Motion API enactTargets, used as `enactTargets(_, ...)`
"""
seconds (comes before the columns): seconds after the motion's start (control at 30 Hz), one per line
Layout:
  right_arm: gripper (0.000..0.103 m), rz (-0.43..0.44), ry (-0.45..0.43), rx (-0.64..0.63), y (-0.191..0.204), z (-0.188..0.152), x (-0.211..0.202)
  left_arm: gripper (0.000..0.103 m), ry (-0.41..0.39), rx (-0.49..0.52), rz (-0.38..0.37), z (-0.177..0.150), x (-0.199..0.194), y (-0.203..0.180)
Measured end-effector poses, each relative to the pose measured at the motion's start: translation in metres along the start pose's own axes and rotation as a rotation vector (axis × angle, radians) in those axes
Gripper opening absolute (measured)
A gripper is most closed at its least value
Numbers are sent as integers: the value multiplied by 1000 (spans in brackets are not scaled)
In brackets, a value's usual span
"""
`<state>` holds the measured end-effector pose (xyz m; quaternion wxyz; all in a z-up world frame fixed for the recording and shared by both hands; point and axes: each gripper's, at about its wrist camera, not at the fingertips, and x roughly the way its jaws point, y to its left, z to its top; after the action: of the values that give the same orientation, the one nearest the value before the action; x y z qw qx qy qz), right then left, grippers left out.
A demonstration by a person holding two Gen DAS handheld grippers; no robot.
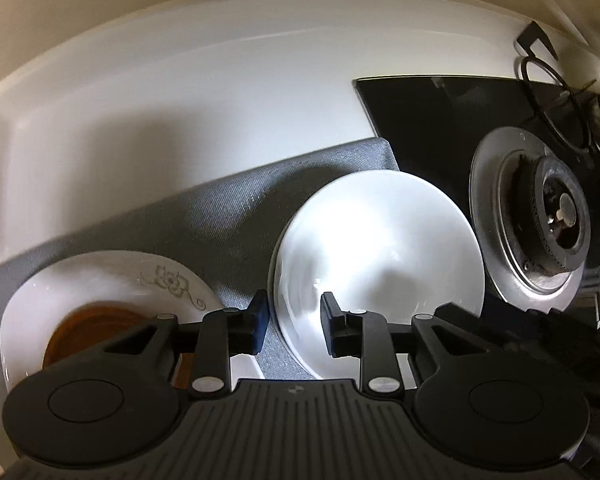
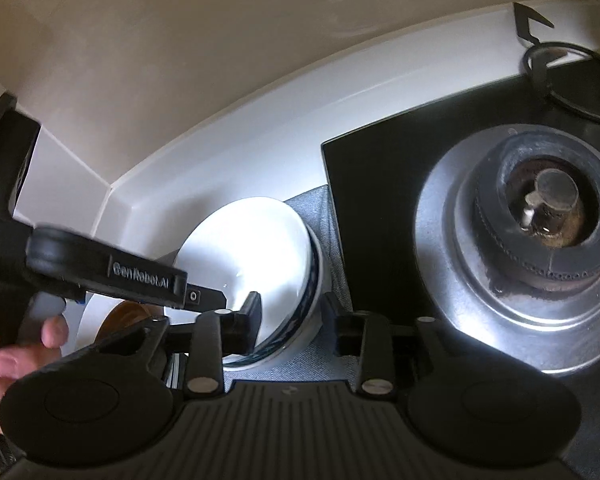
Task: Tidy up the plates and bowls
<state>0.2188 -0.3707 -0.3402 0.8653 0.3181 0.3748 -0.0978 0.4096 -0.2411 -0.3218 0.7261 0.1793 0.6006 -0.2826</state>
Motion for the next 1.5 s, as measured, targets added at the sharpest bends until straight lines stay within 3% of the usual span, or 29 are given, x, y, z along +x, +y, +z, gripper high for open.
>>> enactTargets(0.1,34,1,18,23,-5,2,7,33,-1,-24,2,0,0,-1)
enactTargets(0.17,34,-5,20,26,-5,3,13,41,-9,-23,-7,-1,3,-3)
enactTargets(0.37,32,-6,10,46,-9,3,20,47,-23,-24,0,-4,12,-8)
enactTargets(0.43,28,-19,9,33,-8,2,18,45,-30,-17,9,-4,13,-9)
enactTargets(0.53,24,-70,5,8,-1,2,14,32,-12,-17,25,-4,10,-10)
enactTargets(0.93,22,-77,6,5,8,11,-14,32,36,-111,-32,-15,-12,-4)
enactTargets(1.07,22,-54,-10,15,13,13,-28,32,14,-134,-51,-21,-32,-1)
enactTargets(1.3,22,-33,-20,-48,49,14,-46,32,-17,-204,-55,-34,-65,18)
enactTargets(1.5,22,31,14,-112,96,4,-47,33,-46,-261,0,-62,-97,55)
